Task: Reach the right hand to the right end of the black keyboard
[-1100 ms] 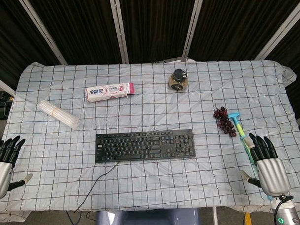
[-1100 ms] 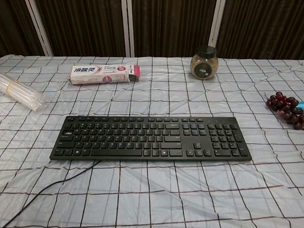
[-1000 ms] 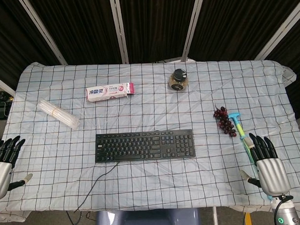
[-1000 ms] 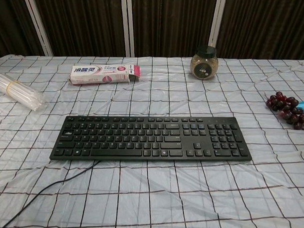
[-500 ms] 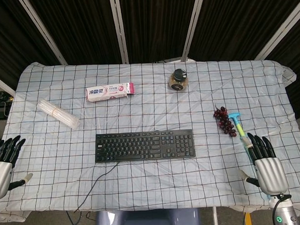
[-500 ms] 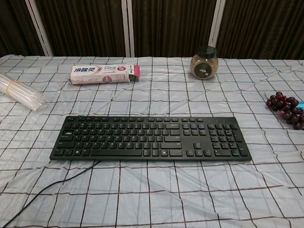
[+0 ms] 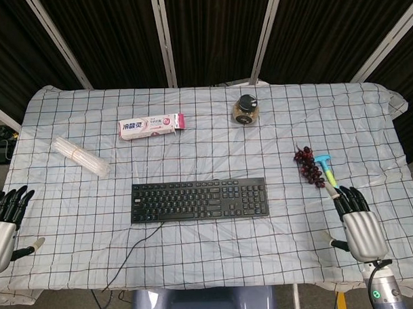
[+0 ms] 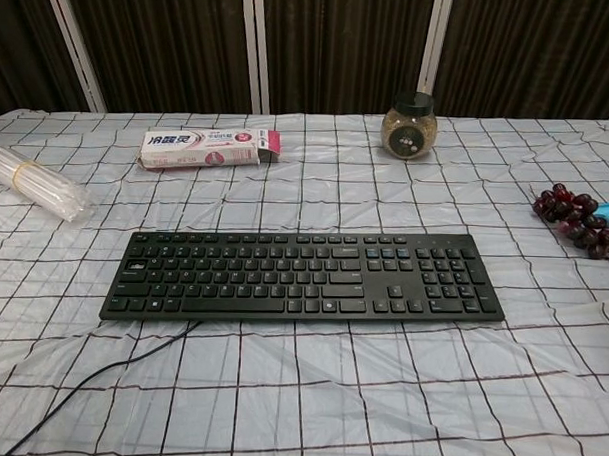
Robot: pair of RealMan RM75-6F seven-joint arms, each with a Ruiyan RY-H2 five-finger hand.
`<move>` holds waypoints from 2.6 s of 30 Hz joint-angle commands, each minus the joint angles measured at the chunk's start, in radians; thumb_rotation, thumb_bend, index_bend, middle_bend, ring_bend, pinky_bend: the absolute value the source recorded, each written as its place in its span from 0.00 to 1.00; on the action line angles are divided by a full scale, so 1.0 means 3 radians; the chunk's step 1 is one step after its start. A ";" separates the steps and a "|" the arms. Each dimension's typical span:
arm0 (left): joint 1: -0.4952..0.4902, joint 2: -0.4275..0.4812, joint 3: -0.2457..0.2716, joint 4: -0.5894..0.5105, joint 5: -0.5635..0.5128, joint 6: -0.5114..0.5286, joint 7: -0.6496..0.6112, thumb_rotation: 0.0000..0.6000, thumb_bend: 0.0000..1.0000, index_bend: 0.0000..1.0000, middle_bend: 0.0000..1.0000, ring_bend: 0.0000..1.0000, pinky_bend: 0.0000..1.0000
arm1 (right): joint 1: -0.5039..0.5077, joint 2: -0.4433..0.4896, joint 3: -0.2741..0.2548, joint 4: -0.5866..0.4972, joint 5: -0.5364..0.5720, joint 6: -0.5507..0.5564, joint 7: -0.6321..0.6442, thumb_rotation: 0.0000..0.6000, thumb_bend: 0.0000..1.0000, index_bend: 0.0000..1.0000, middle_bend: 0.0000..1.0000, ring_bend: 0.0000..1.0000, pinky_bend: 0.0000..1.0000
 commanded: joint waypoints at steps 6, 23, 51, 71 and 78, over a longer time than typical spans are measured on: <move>-0.0001 -0.0001 -0.0007 -0.0007 -0.0006 0.0005 0.0006 1.00 0.08 0.00 0.00 0.00 0.00 | 0.0433 0.0026 0.0326 -0.0518 0.0679 -0.0643 -0.0444 1.00 0.25 0.06 0.83 0.78 0.74; -0.0006 0.0027 -0.0007 -0.0003 -0.0016 -0.0009 -0.0113 1.00 0.08 0.00 0.00 0.00 0.00 | 0.1597 -0.0927 0.0789 -0.0548 0.3160 -0.0835 -0.2100 1.00 0.55 0.15 0.96 0.93 0.83; -0.0016 0.0046 -0.0018 -0.0013 -0.0058 -0.0039 -0.0184 1.00 0.08 0.00 0.00 0.00 0.00 | 0.2059 -0.1438 0.0691 -0.0152 0.3750 -0.0713 -0.2026 1.00 0.57 0.18 0.96 0.93 0.83; -0.0025 0.0061 0.0000 -0.0042 -0.0060 -0.0078 -0.0212 1.00 0.08 0.00 0.00 0.00 0.00 | 0.2173 -0.1595 0.0605 0.0120 0.3853 -0.0757 -0.1928 1.00 0.57 0.18 0.96 0.93 0.83; -0.0031 0.0064 -0.0006 -0.0036 -0.0074 -0.0090 -0.0237 1.00 0.08 0.00 0.00 0.00 0.00 | 0.2185 -0.1649 0.0578 0.0203 0.3897 -0.0767 -0.1914 1.00 0.57 0.18 0.96 0.93 0.84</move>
